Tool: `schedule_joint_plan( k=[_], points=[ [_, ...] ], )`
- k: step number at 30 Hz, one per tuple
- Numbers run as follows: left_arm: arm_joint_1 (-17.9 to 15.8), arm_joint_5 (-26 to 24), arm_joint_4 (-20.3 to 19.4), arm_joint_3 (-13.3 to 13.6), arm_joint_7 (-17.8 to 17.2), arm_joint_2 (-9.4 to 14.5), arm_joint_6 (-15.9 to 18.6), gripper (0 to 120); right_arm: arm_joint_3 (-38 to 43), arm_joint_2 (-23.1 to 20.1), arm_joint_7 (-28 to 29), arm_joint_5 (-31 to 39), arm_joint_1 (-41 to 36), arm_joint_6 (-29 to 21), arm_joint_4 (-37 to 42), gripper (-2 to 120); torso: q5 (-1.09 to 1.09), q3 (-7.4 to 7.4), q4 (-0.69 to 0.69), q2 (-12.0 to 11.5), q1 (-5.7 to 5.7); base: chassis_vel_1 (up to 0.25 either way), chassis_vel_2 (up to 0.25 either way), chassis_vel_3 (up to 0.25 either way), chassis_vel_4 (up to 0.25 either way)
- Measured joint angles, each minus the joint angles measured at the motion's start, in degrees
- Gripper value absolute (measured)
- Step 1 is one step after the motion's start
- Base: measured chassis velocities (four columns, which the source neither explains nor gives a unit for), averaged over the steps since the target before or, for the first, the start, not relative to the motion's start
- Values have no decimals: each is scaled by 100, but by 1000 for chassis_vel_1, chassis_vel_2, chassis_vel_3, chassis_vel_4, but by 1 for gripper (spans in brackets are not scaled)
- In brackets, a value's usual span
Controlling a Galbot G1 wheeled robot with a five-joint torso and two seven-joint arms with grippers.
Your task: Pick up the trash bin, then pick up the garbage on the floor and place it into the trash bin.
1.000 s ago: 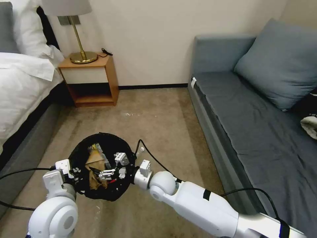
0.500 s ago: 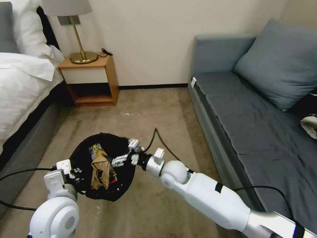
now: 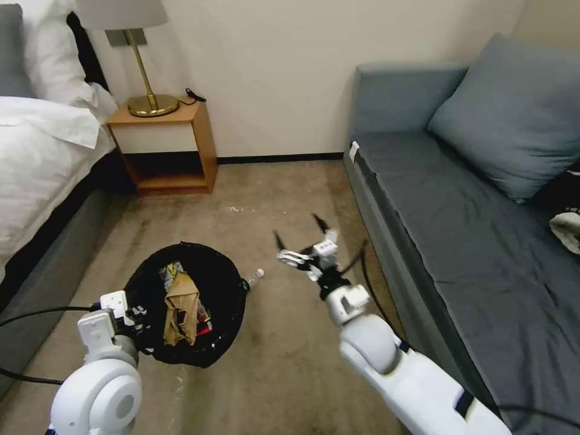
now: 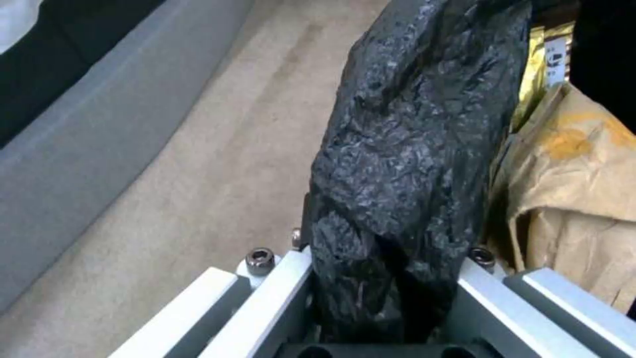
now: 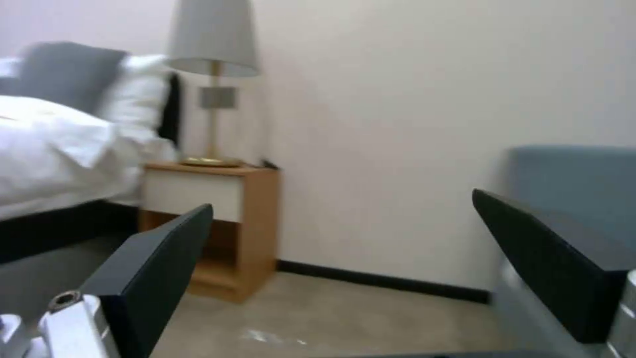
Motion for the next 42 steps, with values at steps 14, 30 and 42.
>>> schedule_joint_plan(
  k=[14,30,42],
  points=[
    [55,-10,-19,-46,0,-103,-4,1,791,320,1102,-1348,-2206,-434,947,100,-1,0,1,0,0,0,0,0,0],
    [202,13,-166,-143,-2,-158,-6,1,745,410,1197,-1429,-2175,-572,823,100,-1,0,1,0,0,0,0,0,0],
    [302,57,-247,-175,-2,-213,-6,1,621,452,1201,-1467,-2196,-589,796,100,-1,0,2,0,0,0,0,0,0]
  ],
)
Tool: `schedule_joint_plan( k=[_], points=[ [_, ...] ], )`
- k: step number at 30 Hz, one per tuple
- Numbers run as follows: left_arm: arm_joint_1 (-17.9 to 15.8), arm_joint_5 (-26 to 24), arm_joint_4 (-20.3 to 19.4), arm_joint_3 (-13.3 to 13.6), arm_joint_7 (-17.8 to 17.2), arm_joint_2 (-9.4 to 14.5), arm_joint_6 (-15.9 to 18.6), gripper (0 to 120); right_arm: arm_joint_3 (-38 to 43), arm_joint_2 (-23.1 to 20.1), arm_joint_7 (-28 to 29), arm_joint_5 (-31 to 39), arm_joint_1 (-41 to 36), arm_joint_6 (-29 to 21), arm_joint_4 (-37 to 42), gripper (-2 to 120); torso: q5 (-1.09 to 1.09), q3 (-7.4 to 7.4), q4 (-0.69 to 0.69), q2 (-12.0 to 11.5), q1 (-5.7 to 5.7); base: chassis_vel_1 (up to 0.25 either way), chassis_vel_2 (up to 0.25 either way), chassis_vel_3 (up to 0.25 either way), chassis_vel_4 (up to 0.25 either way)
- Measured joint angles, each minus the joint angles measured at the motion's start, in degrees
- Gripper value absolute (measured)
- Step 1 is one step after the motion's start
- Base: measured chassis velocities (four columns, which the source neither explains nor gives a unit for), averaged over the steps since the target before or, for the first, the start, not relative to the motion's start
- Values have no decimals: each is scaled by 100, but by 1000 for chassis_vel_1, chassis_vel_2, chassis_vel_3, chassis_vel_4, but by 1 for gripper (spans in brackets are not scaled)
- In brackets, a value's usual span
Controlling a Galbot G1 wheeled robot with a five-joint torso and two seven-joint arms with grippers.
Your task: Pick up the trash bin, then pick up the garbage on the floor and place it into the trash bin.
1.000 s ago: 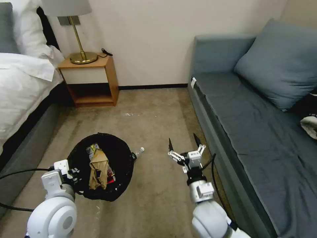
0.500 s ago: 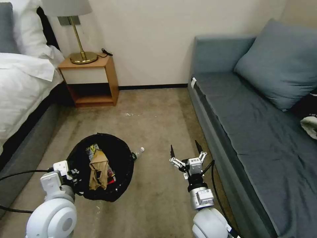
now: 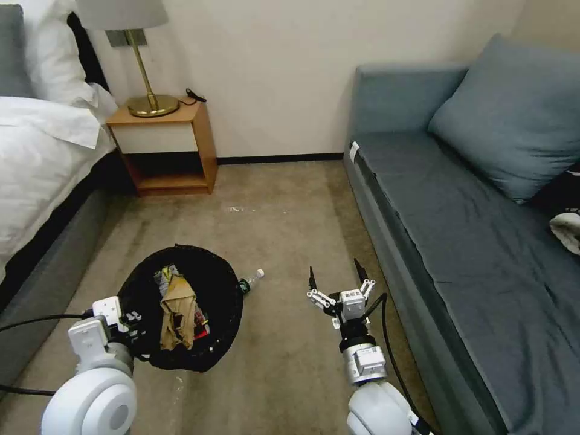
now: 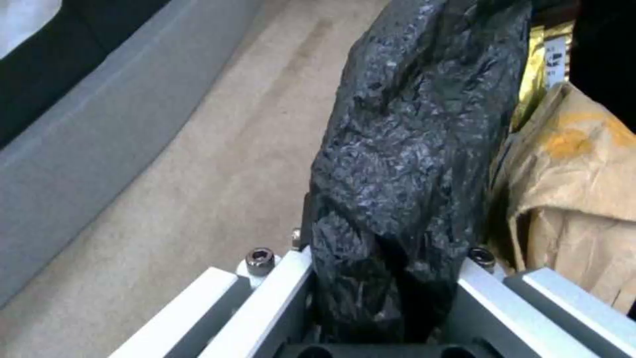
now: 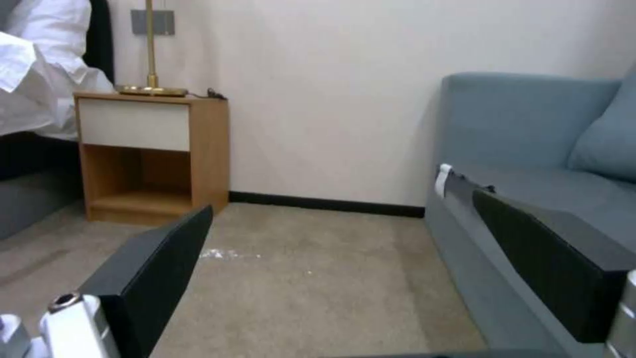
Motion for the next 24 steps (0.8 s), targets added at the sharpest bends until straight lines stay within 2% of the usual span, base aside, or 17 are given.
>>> schedule_joint_plan(
  k=[12,24],
  points=[
    [85,2,-75,-101,4,-13,-1,1,-57,24,-21,-60,-94,59,-1,100,0,0,0,0,0,0,0,0,0],
    [171,3,-140,-252,3,-77,-3,1,-140,-11,-40,-34,-2,60,-71,100,0,0,-1,0,0,-38,41,41,-46]
  ],
)
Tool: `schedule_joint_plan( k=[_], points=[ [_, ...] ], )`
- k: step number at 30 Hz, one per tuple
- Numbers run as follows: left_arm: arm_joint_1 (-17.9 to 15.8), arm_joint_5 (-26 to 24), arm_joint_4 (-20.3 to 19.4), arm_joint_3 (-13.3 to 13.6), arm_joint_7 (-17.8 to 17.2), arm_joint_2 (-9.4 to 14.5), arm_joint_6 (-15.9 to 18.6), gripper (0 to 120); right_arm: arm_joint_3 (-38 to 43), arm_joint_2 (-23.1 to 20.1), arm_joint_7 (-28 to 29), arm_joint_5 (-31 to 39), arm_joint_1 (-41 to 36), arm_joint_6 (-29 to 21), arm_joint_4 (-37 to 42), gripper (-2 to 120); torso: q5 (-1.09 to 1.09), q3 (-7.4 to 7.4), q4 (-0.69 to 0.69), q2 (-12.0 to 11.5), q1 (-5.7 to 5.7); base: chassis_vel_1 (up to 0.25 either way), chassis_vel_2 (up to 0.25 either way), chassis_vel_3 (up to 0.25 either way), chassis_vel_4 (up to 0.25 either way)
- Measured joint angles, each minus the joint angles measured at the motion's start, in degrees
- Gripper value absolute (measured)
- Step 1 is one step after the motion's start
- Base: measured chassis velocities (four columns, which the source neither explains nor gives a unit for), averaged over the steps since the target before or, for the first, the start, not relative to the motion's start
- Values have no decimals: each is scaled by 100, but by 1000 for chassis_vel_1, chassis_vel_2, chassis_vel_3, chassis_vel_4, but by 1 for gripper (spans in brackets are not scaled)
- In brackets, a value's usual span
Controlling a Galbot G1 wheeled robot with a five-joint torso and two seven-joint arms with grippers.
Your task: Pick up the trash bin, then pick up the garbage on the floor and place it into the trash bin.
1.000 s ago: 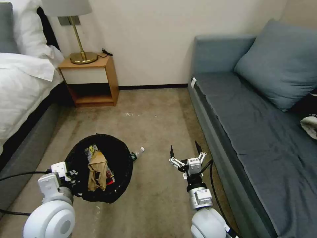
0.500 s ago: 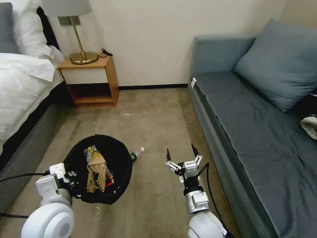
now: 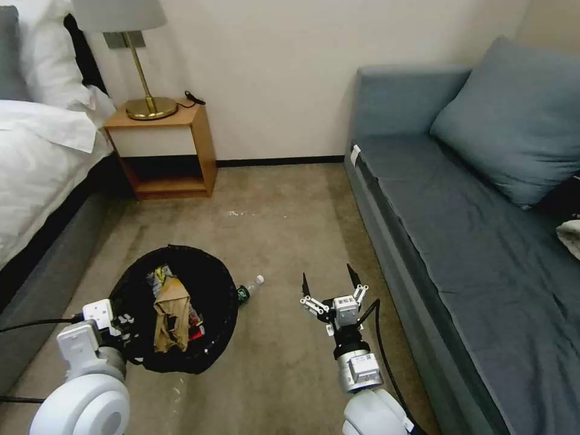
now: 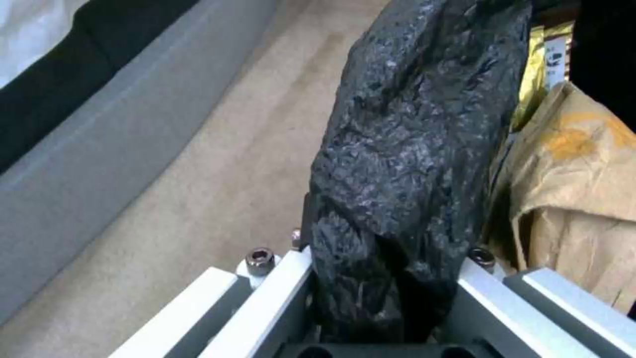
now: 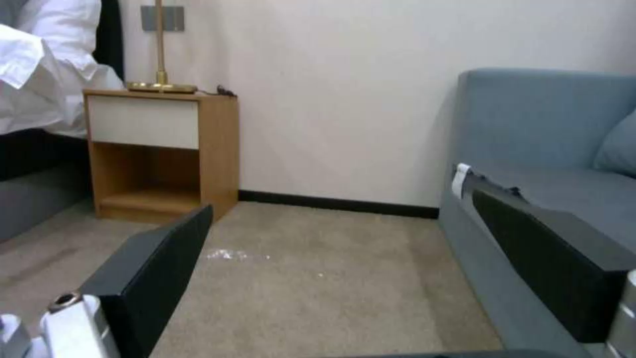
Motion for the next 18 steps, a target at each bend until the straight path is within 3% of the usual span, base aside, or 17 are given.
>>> schedule_joint_plan(
  k=[18],
  points=[
    [26,-18,-15,-130,-22,-2,4,1,-93,-59,-12,45,117,-5,-65,100,0,0,0,0,0,-27,29,28,-32]
  ],
)
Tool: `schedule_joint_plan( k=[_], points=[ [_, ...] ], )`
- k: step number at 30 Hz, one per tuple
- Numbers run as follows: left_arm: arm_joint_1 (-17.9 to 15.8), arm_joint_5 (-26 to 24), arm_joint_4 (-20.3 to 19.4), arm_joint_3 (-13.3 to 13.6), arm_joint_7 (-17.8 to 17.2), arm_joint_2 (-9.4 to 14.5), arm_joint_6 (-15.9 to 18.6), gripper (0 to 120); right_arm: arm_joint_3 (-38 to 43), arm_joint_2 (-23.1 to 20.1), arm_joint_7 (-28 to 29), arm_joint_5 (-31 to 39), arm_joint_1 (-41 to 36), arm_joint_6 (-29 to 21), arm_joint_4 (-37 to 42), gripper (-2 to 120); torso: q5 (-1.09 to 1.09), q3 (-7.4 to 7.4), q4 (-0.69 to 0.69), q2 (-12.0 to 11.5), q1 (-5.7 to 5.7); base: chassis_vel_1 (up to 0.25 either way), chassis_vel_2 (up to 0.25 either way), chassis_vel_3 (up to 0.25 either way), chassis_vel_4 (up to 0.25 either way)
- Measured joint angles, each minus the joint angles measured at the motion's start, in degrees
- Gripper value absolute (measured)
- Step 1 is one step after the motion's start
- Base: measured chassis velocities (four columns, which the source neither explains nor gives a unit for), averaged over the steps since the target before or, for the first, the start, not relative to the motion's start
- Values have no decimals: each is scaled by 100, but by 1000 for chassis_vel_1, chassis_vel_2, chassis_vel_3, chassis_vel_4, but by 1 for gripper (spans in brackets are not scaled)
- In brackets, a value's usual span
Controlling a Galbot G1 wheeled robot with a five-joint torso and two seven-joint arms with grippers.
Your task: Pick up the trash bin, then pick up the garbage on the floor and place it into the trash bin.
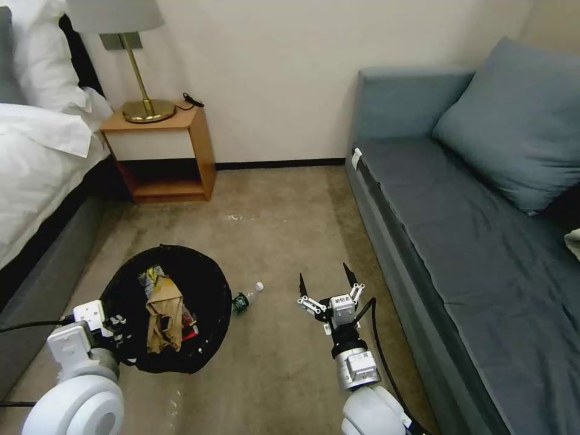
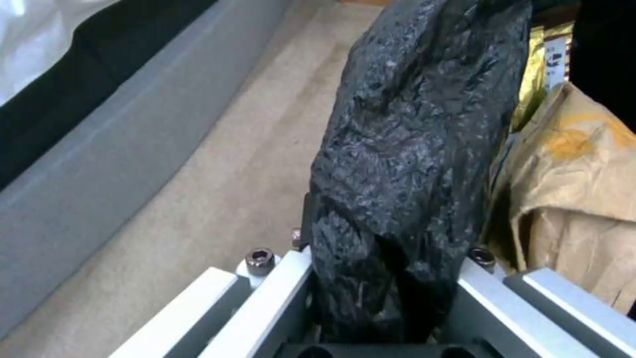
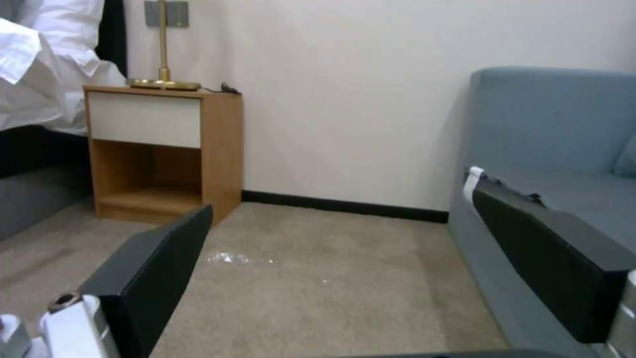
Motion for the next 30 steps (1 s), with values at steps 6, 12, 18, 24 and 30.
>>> schedule_joint_plan(
  k=[6,12,18,24,30],
  points=[
    [26,-3,-3,-32,-2,6,1,1,-28,9,-2,-4,7,-2,-22,100,0,0,0,0,0,-10,16,14,-21],
    [24,-11,-9,-39,-6,20,4,1,-55,0,-6,-6,14,-2,-44,100,0,0,0,0,0,-45,46,53,-46],
    [34,-12,-19,-50,-8,8,7,1,-80,-17,-7,-5,51,-2,-70,100,0,0,0,0,0,-43,47,53,-40],
    [34,-12,-19,-69,-19,-1,11,1,-124,-20,-8,7,108,-5,-116,100,0,0,0,-1,0,-59,53,47,-55],
    [27,-12,-2,-78,-23,2,15,1,-142,-22,-8,17,153,-5,-174,100,0,0,0,0,0,-56,58,55,-48]
  ],
)
